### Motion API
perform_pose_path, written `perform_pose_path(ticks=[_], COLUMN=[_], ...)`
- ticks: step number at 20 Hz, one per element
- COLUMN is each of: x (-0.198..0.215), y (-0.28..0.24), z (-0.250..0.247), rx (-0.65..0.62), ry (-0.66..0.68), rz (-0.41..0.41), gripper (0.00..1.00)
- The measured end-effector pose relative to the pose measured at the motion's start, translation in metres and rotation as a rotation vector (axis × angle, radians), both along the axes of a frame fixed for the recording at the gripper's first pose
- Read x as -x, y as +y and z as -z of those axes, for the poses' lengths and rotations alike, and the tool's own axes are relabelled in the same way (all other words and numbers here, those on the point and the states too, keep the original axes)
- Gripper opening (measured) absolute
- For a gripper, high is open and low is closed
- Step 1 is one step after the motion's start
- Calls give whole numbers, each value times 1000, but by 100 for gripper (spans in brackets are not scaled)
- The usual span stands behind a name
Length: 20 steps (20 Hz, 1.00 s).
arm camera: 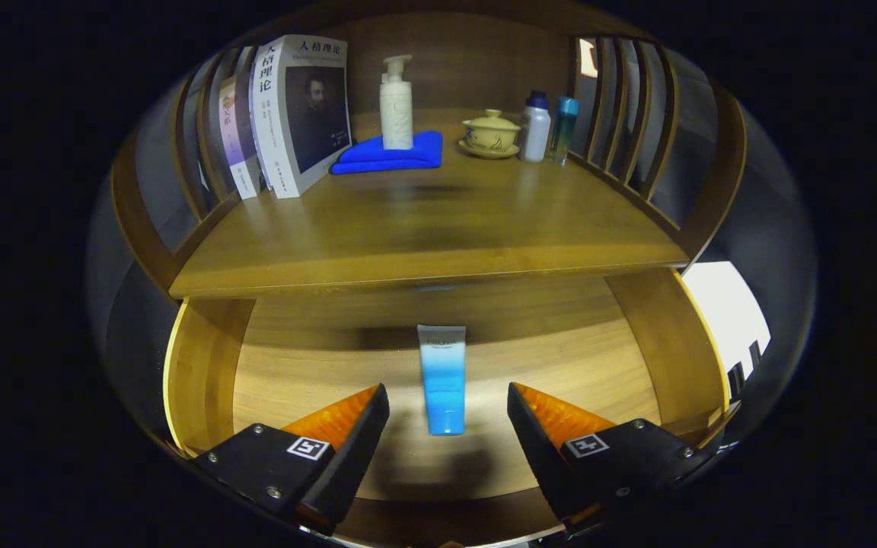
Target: Pull open the drawer, take out the items inside it, and place them on the countertop above the cabinet.
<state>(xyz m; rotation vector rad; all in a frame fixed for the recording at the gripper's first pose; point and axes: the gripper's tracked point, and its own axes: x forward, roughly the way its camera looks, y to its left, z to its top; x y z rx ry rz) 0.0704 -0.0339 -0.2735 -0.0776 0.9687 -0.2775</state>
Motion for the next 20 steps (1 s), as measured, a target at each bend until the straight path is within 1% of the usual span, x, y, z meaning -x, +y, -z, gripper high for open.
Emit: perform_pose_path(ticks=[3,5,7,10,14,15,16,18,19,20], x=[1,-4,-6,2,5,7,8,9,10,9], y=[-10,-6,-3,-10,-14,-14,-13,-12,-10,-10], z=[15,24,34,47,54,57,61,67,68,67], rx=[7,-38,-70,-41,-25,-27,-30,-35,-45,-52], ry=[63,81,114,205,239,247,255,274,282,272], rz=[34,30,44,53,41,37,31,22,15,14], gripper=[96,96,96,94,83,78,74,65,58,54])
